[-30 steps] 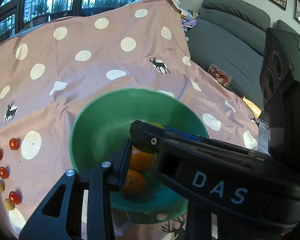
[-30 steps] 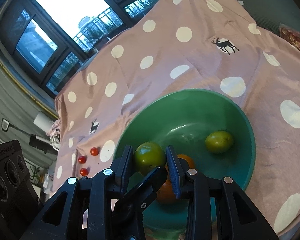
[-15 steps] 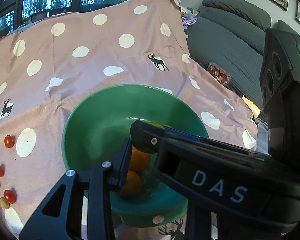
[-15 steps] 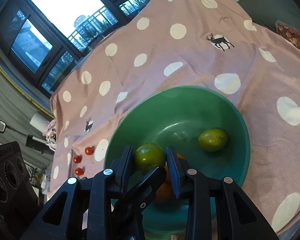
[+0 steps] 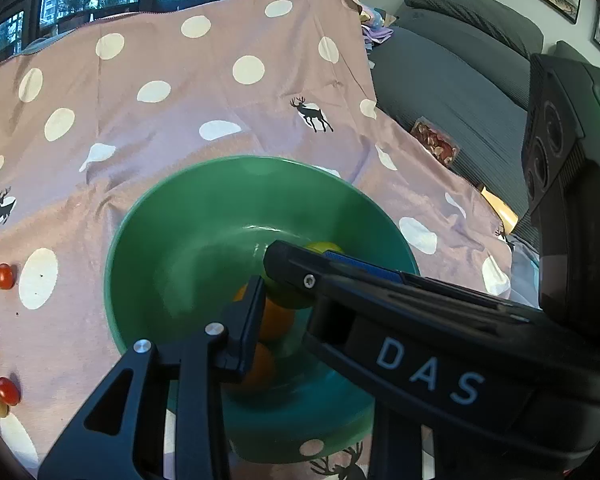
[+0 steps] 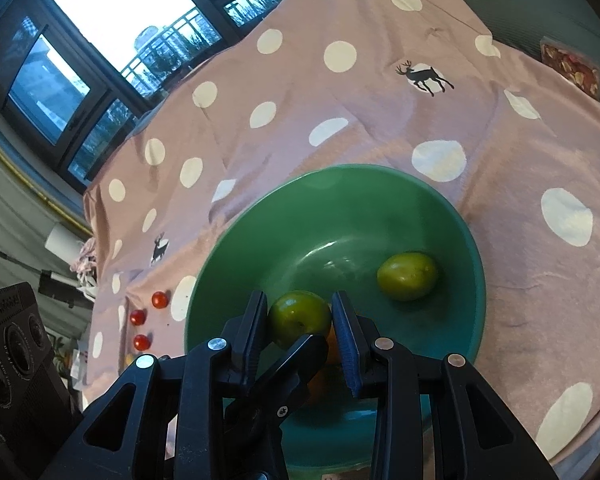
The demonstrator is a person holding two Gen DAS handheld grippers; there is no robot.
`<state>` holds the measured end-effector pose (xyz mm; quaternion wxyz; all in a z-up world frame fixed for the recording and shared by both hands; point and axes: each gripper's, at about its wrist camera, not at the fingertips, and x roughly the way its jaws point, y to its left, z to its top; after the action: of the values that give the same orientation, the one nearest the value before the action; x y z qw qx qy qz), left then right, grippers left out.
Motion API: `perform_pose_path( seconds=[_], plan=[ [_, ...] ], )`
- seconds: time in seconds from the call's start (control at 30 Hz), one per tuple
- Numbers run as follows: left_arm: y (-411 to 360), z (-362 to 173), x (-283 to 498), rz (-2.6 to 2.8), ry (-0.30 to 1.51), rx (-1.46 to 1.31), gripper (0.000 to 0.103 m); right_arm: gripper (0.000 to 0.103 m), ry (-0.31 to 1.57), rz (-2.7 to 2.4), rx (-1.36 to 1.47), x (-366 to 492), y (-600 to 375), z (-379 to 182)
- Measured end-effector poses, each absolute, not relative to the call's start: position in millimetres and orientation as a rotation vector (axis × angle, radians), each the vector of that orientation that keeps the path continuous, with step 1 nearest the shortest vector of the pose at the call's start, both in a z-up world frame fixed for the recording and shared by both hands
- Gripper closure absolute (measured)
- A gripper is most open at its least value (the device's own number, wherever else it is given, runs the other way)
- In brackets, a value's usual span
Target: Organize fruits
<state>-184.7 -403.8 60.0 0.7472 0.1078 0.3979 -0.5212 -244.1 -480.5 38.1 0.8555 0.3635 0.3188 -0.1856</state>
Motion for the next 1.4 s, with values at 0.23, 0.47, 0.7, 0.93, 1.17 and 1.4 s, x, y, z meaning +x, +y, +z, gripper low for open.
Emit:
perform_pose_path(
  seconds=[0.23, 0.47, 0.7, 0.93, 1.17, 1.4],
  plan=[
    [-407.2, 55.6, -182.2, -1.154, 0.892, 0.228, 0.070, 0.066, 0.682, -0.410, 0.768, -245.3, -483.2, 35.5],
    [-411.1, 52.8, -183.1, -1.164, 0.899, 0.233, 0.073, 0.066, 0.695, -0.444, 0.746, -245.7, -483.3, 35.8],
    [-415.2, 51.5, -185.8, -1.187, 0.902, 0.236, 0.079, 0.066, 0.695, -0.469, 0.744, -247.5, -488.0, 34.9],
    [-417.3, 50.5, -185.6, -1.189, 0.907, 0.237, 0.079, 0.067, 0.703, -0.490, 0.742, -247.1, -489.6, 33.8],
    [-414.1, 51.7, -184.4, -1.165, 0.911, 0.222, 0.079, 0.068, 0.702, -0.506, 0.741, -248.0, -489.3, 34.2],
    [-380.1, 67.0, -176.5, -1.154, 0.892, 0.150, 0.076, 0.069, 0.659, -0.518, 0.724, -249.2, -484.8, 41.6]
  ],
)
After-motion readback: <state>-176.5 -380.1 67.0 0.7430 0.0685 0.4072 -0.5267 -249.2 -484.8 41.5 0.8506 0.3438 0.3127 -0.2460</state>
